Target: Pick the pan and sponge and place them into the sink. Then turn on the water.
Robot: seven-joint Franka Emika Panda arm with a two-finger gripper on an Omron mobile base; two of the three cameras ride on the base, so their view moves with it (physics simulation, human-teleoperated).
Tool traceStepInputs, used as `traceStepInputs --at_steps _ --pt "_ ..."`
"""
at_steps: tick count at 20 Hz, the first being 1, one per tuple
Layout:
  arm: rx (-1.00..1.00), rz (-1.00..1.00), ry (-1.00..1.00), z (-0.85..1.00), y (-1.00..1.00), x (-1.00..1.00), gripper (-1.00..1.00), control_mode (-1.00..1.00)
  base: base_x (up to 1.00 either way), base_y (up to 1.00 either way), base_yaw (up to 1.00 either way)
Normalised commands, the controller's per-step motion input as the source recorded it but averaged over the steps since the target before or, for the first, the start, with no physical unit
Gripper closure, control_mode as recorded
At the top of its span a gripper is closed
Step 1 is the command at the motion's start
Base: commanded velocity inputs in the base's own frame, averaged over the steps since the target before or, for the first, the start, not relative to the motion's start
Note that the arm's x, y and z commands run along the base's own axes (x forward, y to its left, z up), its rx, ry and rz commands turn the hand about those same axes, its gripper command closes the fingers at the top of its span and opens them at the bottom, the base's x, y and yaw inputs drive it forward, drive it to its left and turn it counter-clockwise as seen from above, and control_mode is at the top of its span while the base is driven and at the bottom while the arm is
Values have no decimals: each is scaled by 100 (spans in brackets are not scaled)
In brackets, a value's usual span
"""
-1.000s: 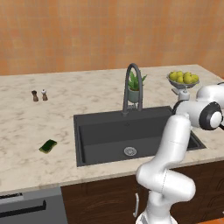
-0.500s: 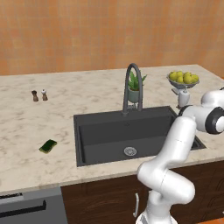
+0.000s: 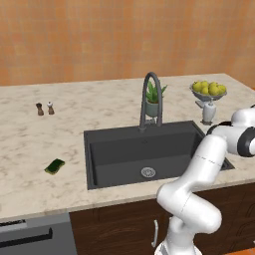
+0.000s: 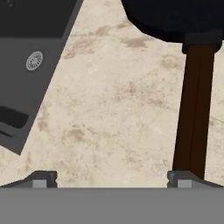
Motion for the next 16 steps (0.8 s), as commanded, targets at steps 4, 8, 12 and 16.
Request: traceStepInputs --at_steps 4,8,12,16 --pt "0 1 -1 -12 -12 14 -100 -100 0 0 0" --pt "2 0 -5 -1 -18 7 -100 -100 0 0 0" --pt "3 0 -12 -2 -27 26 -100 -100 0 0 0" --pt "1 0 -10 -12 -28 18 -100 -100 0 0 0"
